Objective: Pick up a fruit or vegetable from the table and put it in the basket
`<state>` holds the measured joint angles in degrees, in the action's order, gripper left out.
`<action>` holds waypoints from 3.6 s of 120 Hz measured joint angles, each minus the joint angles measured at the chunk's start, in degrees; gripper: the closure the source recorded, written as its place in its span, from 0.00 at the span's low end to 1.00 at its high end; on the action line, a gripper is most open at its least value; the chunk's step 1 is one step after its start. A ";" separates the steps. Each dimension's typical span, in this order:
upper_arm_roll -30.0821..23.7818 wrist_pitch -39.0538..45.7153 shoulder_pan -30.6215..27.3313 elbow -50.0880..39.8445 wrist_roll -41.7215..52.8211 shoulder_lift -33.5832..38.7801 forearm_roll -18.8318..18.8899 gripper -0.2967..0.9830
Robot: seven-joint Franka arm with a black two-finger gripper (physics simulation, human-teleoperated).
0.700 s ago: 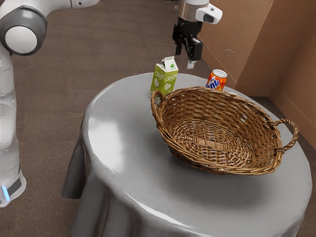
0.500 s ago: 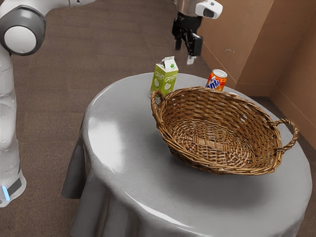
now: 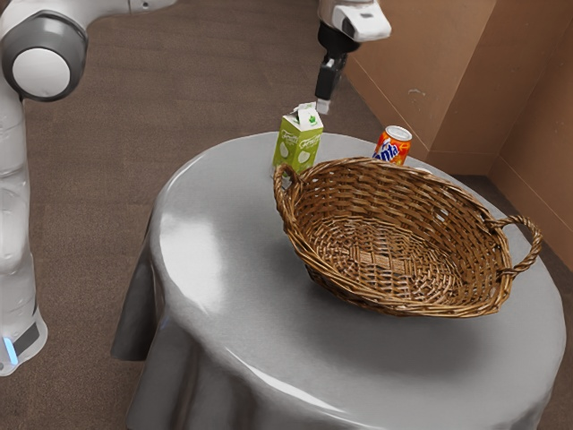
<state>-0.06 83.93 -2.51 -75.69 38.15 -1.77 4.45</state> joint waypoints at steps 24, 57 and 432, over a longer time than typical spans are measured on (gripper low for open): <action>0.08 0.52 -1.26 -0.58 19.17 -1.48 0.35 0.24; 0.21 1.81 -2.21 -3.61 38.84 -3.43 0.10 0.25; 0.06 25.54 -10.59 -19.34 42.58 -15.85 -12.56 0.24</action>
<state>0.00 109.47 -13.10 -95.03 80.73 -17.63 -8.11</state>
